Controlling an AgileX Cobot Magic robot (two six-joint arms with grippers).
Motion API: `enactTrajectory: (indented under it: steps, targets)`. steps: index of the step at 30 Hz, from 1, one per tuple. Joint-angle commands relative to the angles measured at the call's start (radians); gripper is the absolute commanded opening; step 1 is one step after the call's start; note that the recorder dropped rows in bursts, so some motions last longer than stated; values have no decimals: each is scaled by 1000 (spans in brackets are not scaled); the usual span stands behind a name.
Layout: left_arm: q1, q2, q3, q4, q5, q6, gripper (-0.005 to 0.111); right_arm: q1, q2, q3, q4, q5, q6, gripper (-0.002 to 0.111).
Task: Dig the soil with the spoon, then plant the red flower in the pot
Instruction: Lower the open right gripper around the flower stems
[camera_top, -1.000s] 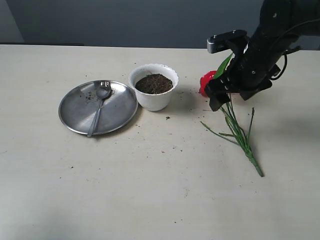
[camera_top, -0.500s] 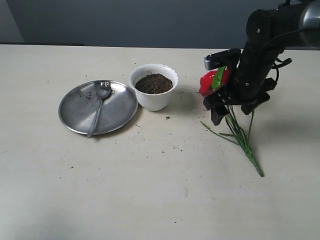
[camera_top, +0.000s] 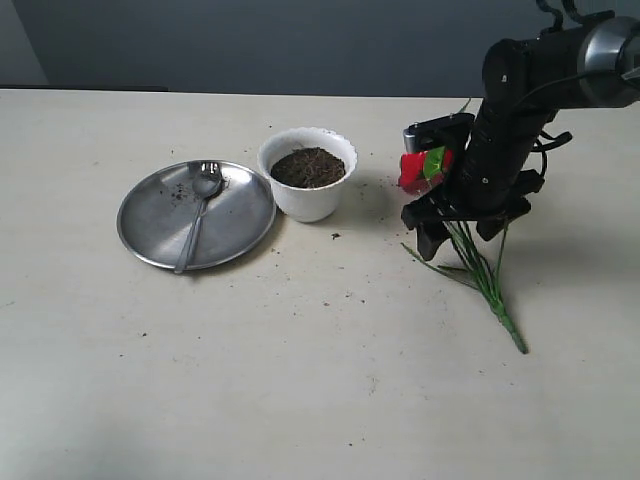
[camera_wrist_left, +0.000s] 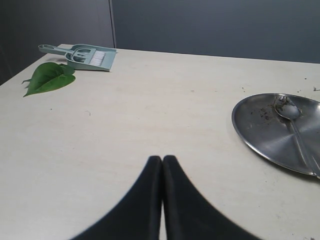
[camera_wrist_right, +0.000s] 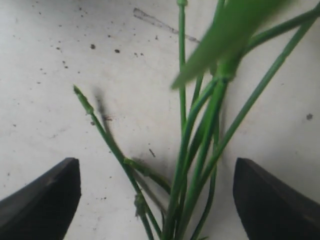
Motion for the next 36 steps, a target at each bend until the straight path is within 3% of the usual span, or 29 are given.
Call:
enactTrajectory:
  steps: [1, 36]
  targets:
    - [-7, -6, 5, -11, -7, 0, 0, 1, 12, -4, -3, -11, 1, 78]
    - [-7, -6, 5, -11, -7, 0, 0, 14, 22, -4, -4, -29, -1, 74]
